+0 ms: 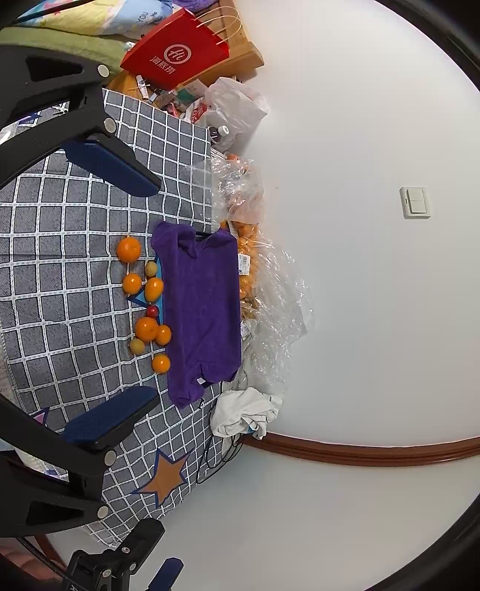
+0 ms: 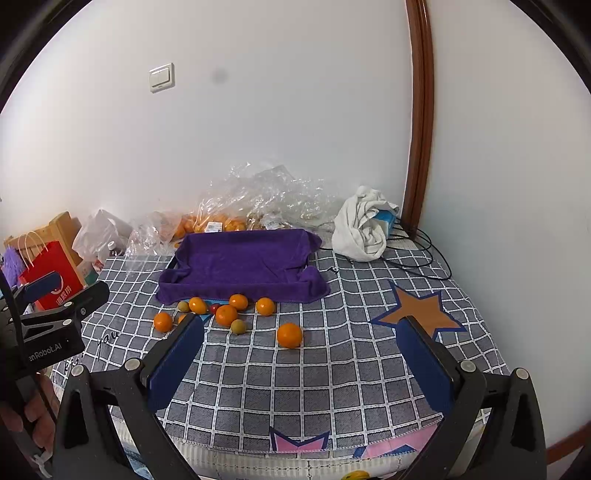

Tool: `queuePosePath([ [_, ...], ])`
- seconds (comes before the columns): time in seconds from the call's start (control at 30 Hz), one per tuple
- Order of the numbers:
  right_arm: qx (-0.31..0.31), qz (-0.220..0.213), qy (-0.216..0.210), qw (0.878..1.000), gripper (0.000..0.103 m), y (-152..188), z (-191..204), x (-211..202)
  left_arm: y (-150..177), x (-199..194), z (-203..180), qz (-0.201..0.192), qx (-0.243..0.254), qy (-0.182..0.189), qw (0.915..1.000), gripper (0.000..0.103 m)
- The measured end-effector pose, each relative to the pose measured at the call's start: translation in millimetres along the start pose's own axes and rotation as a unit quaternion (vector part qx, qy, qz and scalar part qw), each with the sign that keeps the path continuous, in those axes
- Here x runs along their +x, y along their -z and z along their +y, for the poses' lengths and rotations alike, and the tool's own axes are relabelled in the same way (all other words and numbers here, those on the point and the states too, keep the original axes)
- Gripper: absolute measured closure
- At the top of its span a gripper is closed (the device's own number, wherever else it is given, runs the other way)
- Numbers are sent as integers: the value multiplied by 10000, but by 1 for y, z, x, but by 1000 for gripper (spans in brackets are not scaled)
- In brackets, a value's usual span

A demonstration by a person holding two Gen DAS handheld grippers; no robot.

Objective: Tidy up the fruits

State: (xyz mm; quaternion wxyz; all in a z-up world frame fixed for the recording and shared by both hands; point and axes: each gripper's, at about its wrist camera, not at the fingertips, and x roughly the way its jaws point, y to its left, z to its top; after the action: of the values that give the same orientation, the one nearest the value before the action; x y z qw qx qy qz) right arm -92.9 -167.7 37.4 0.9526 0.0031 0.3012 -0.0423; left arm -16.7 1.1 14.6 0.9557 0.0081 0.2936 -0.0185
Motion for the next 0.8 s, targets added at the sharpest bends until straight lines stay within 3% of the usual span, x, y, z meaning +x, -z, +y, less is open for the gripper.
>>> queuePosePath([
  [0.8, -78, -55, -3, 10000, 1, 2, 5, -7, 1, -1, -1, -6, -11, 19, 10000, 0],
])
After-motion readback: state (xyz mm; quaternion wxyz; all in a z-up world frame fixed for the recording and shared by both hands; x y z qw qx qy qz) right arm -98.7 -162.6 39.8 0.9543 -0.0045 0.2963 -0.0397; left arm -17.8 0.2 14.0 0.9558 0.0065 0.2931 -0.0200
